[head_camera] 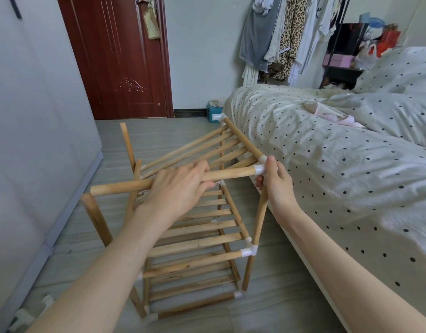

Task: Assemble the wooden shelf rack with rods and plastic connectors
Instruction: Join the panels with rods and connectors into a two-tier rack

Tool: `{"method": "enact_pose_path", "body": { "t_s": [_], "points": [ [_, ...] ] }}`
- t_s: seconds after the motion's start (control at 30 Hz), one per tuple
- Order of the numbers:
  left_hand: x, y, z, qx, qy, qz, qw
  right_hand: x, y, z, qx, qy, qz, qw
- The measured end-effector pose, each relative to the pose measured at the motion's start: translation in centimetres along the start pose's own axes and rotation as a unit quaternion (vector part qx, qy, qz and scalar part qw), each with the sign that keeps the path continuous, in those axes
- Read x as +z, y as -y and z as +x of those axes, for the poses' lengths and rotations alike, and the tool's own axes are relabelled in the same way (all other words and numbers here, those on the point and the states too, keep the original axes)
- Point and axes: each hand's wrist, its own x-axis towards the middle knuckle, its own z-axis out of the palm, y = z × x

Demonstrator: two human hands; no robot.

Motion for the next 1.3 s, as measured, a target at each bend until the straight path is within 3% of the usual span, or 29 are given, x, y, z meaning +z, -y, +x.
{"method": "enact_pose_path", "body": {
  "t_s": [0.27,0.47,0.63,0.83,0.97,1.1,1.2,1.3],
  "points": [
    [0.4,0.3,-0.2,0.031,-0.003,0.074,0.997,0.6,-0.5,0.1,-0.013,-0.02,-0.033,0.999],
    [0.7,0.8,0.7,0.014,0.032,-0.002,0.999,0.5,-0.6,0.4,-0.019,-0.018,-0.027,0.999],
    [0.8,-0.3,0.8,-0.015,0.013,-0.003,1.0,1.0,-0.4,0.6,-0.001,-0.051,-0.03,0.998],
    [0.1,-2.3,0.7,0.042,0.024,-0.093,0.994,2.6,-1.8,-3.5,-0.036,-0.108,-0.108,0.988],
    [-1.1,-1.1,-1.0,0.044,0.026,-0.13,0.99,3.0,-2.7,-5.8,0.049,-0.031,-0.225,0.973],
    [-2.1,1.0,-4.8,0.033,-0.004,-0.102,0.994,5.9,-1.5,-8.9,0.198,0.097,-0.212,0.952],
    [-3.3,3.0,-8.1,0.029,0.001,-0.09,0.996,9.5,-0.6,-12.3,0.178,0.234,-0.218,0.931],
    [-4.4,5.4,-11.7,-0.017,0.024,-0.112,0.993,13.4,-0.4,-15.3,0.093,0.34,-0.262,0.899]
  ]
}}
